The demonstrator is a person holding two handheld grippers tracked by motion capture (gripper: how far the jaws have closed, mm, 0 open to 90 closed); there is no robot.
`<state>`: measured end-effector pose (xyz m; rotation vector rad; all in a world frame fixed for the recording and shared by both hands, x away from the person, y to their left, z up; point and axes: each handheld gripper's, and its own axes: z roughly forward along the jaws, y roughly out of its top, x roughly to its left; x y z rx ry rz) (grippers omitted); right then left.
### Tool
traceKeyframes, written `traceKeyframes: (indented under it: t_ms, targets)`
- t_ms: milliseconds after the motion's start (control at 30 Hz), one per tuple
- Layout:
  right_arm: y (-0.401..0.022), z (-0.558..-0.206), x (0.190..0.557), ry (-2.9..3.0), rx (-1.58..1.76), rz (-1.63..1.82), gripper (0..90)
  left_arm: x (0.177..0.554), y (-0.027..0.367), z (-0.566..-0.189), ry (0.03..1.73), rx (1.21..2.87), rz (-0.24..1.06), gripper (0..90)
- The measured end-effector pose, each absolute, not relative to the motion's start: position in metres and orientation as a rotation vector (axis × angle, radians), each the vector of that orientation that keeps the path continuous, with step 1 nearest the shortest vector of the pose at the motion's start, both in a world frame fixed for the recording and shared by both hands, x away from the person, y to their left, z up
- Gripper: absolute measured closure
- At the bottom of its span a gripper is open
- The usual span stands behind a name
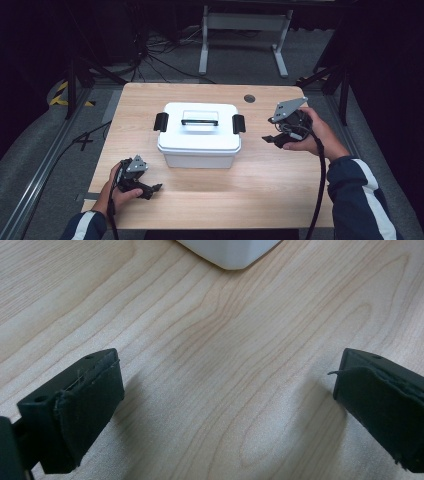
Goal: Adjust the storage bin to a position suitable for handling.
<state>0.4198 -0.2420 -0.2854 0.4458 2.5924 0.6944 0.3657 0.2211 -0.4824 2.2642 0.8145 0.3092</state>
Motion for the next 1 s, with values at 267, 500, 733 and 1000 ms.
traceKeyframes:
  t_ms: [267, 500, 733, 1000]
  targets:
    - [-0.218, -0.277, 0.427, 2.612, 0.37, 0.66, 38.4, 0.366, 0.221, -0.482, 0.81, 2.265, 0.307, 0.2]
    - [-0.2, -0.271, 0.431, 2.622, 0.304, 0.636, 40.8, 0.366, 0.221, -0.482, 0.813, 2.266, 0.304, 0.3]
    - [-0.184, -0.267, 0.441, 2.649, 0.239, 0.637, 42.0, 0.364, 0.221, -0.483, 0.816, 2.262, 0.318, 0.5]
    - [-0.159, -0.266, 0.457, 2.685, 0.161, 0.622, 43.7, 0.359, 0.222, -0.483, 0.856, 2.25, 0.316, 0.6]
